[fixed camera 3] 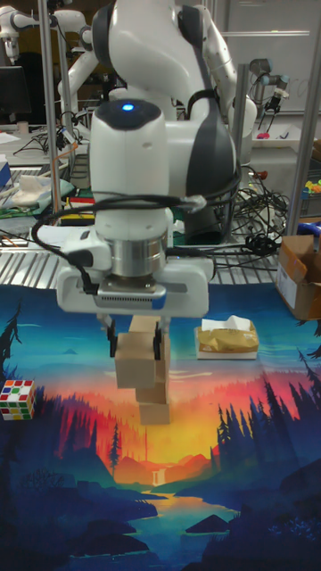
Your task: Stack the blocks in a vertical line of five
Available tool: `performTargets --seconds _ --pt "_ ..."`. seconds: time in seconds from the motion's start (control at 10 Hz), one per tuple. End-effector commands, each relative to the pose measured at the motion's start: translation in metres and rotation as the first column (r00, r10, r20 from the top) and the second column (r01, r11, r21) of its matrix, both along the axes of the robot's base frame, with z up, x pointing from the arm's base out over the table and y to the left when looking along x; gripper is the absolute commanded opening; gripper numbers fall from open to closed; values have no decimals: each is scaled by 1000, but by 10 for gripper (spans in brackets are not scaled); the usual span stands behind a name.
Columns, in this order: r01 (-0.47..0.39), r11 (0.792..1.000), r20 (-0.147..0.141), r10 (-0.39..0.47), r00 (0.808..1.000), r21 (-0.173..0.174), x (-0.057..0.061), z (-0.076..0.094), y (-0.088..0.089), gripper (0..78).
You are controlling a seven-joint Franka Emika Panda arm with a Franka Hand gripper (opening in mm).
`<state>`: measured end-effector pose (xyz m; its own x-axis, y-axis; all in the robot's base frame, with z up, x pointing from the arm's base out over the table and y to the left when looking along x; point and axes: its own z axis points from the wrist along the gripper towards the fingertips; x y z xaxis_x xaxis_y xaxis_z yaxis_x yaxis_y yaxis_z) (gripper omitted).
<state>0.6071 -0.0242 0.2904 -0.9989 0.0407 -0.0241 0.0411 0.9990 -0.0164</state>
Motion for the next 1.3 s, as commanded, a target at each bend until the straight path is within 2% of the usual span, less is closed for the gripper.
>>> performTargets --seconds 0.1,0.6,0.7,0.9,1.3 --pt "46 999 -7 -46 999 -4 -15 25 8 11" --pt "56 998 -40 -56 998 -10 -18 53 11 11" --pt "58 998 -47 -58 997 -13 -23 58 12 11" --pt "61 998 -54 -61 997 -13 -31 63 14 11" --pt "58 998 -56 -58 997 -11 -38 66 14 11"
